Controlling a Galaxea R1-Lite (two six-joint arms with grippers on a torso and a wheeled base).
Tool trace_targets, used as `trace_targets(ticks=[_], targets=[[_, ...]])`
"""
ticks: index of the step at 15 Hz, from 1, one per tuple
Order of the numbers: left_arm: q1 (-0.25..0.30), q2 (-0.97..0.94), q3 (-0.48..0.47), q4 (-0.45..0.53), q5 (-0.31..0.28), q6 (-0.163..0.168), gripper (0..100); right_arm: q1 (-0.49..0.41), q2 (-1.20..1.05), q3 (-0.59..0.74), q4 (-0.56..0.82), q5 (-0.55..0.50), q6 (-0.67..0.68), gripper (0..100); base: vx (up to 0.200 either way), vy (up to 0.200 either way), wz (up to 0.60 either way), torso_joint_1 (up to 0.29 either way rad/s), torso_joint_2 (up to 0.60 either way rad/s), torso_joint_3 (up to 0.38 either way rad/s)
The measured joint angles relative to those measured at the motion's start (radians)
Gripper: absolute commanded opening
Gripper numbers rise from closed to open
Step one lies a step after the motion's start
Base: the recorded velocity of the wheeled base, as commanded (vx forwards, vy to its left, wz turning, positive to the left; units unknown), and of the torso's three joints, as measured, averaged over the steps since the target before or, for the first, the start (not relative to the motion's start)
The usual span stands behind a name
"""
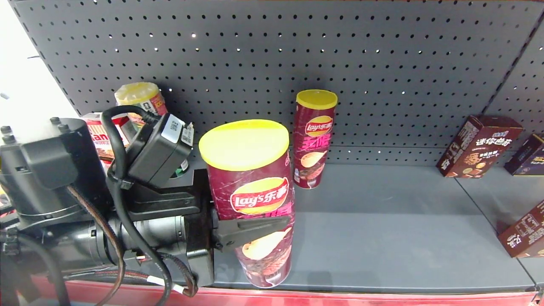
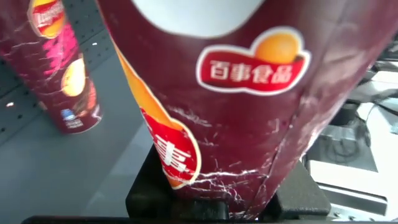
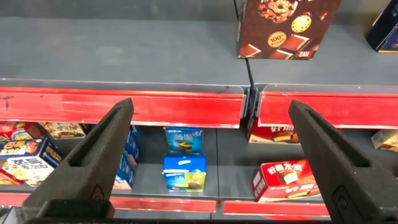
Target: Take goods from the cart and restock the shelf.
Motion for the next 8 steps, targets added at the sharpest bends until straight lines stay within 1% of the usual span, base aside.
trace_targets(ticks=[4,7,8], targets=[[0.001,-0.010,0.029,0.000,0.051,0.008,0,0.000,0.000,0.000,0.001,0.002,-0.003,100,0.000,0.000,0.00,0.000,0.00,0.000],[0.003,-0.019,0.034,0.000,0.051,0.006,0,0.000,0.001,-0.009,0.000,-0.006,0.000,100,0.000,0.000,0.00,0.000,0.00,0.000],[0.013,-0.020,0.029,0.000,0.050,0.006,0,-0.002,0.008,-0.044,0.001,-0.005,0.000,100,0.000,0.000,0.00,0.000,0.00,0.000]])
